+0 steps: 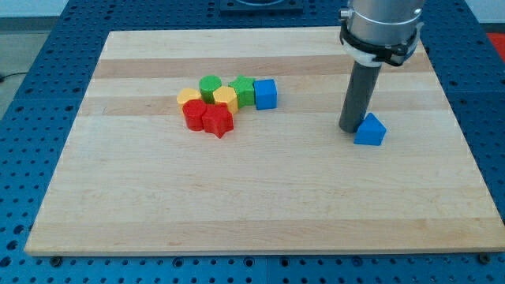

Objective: Push the blue triangle towards the center

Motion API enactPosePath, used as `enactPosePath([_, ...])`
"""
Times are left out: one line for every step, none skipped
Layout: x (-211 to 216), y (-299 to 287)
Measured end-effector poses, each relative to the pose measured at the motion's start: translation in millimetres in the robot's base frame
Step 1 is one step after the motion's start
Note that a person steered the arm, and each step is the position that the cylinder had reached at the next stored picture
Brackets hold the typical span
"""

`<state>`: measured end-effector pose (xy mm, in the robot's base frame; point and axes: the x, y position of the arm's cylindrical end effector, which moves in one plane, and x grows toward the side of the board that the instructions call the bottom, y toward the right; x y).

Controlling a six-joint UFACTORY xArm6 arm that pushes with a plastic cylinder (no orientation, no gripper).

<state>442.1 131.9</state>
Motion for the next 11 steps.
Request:
enactPosePath([0,-3])
enactPosePath([23,-37])
enactPosePath([62,-32])
enactPosePath([56,-1])
enactPosePath([37,17])
enactPosePath([12,19])
enactPosePath([-9,18])
enactPosePath([33,13])
enactPosePath([45,35])
enactPosePath([18,60])
enactPosePath([-9,74])
